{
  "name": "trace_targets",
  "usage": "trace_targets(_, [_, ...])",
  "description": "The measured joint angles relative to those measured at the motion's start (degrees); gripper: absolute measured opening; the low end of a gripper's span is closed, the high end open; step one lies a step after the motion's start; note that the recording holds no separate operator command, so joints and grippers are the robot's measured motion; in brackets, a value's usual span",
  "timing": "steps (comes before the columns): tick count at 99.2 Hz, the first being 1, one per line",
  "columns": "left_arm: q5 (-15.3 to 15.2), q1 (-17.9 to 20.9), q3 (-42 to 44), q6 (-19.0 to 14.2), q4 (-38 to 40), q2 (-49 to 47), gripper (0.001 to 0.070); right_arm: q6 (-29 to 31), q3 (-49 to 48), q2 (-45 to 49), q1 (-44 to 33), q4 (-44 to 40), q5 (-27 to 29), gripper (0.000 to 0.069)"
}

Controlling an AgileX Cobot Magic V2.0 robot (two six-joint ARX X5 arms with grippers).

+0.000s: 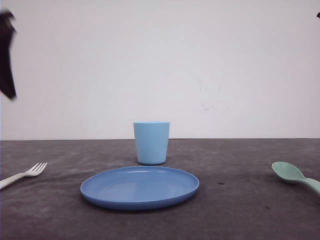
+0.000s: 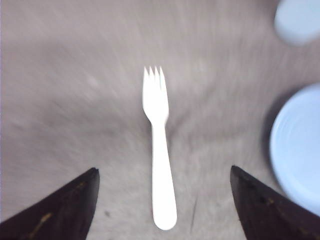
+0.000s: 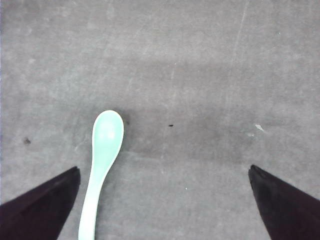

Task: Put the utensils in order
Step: 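Lower the left gripper onto the white fork and grasp its handle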

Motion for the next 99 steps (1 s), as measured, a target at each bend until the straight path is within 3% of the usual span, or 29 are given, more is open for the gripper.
trace_targets(26, [-0.09, -1.38, 0.00, -0.17, 4.63, 12.61, 0.0510, 0.00, 0.00, 0.00, 0.00, -0.90, 0.00, 0.0680])
trace_targets(50, [-0.22, -1.38, 0.00, -0.81, 9.40, 18.56, 0.0506, 0.00, 0.00, 0.00, 0.00, -1.09, 0.00, 0.0680])
trace_targets(67, [-0.37, -2.16, 0.00, -1.27, 11.85, 20.70, 0.0430, 0.00, 0.00, 0.00, 0.00, -1.09, 0.02, 0.0680])
trace_targets(99, [-5.05, -3.89, 0.02, -1.38, 12.26, 23.74, 0.0397, -0.02, 0.00, 0.00, 0.00, -1.09, 0.02, 0.0680])
